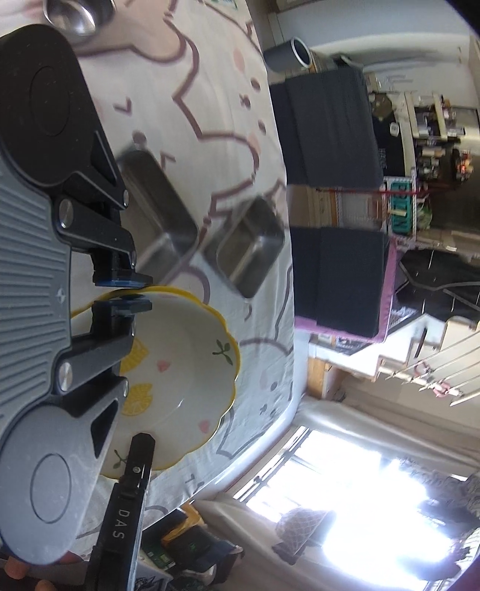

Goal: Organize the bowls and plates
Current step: 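Lift the yellow-rimmed bowl with both grippers and carry it toward the cream bowl, then lower the yellow-rimmed bowl into the cream bowl with both grippers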

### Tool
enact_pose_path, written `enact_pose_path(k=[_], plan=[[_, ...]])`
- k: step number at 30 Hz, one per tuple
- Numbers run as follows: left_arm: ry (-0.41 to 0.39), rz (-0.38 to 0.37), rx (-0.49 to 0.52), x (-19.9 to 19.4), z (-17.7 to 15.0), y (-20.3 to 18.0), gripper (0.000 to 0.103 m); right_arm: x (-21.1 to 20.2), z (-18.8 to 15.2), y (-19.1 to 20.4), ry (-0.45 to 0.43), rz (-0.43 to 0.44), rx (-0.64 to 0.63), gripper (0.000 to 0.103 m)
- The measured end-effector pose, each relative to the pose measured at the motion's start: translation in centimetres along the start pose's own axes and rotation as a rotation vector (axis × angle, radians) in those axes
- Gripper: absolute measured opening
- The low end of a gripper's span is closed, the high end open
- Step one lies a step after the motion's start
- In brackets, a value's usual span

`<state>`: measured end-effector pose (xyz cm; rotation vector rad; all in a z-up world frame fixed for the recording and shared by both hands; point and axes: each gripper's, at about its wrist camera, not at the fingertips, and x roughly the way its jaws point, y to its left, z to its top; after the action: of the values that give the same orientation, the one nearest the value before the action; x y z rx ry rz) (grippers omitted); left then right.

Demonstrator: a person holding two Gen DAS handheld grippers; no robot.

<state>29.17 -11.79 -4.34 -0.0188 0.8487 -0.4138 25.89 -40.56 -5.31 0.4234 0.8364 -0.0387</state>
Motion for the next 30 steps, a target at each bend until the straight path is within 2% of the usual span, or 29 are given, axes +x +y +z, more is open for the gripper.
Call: enact_pose_path(k=[15,24,30], plan=[[-0.059,0.087,-0.125,-7.9,-4.3,7.3,0.004,-0.2,-3.2,7.6,0.04,0.124,-0.132,0.007],[-0.012,0.125,-0.192,-10.3,-7.4,11.1,0.004,0.5,-5.7,11.4,0.111,0.182,-0.221,0.007],[0.054,0.117,-0.23,-9.8,-9.2,12.4,0.004,1.0,-7.2,12.8,0.166,0.182,-0.282,0.007]])
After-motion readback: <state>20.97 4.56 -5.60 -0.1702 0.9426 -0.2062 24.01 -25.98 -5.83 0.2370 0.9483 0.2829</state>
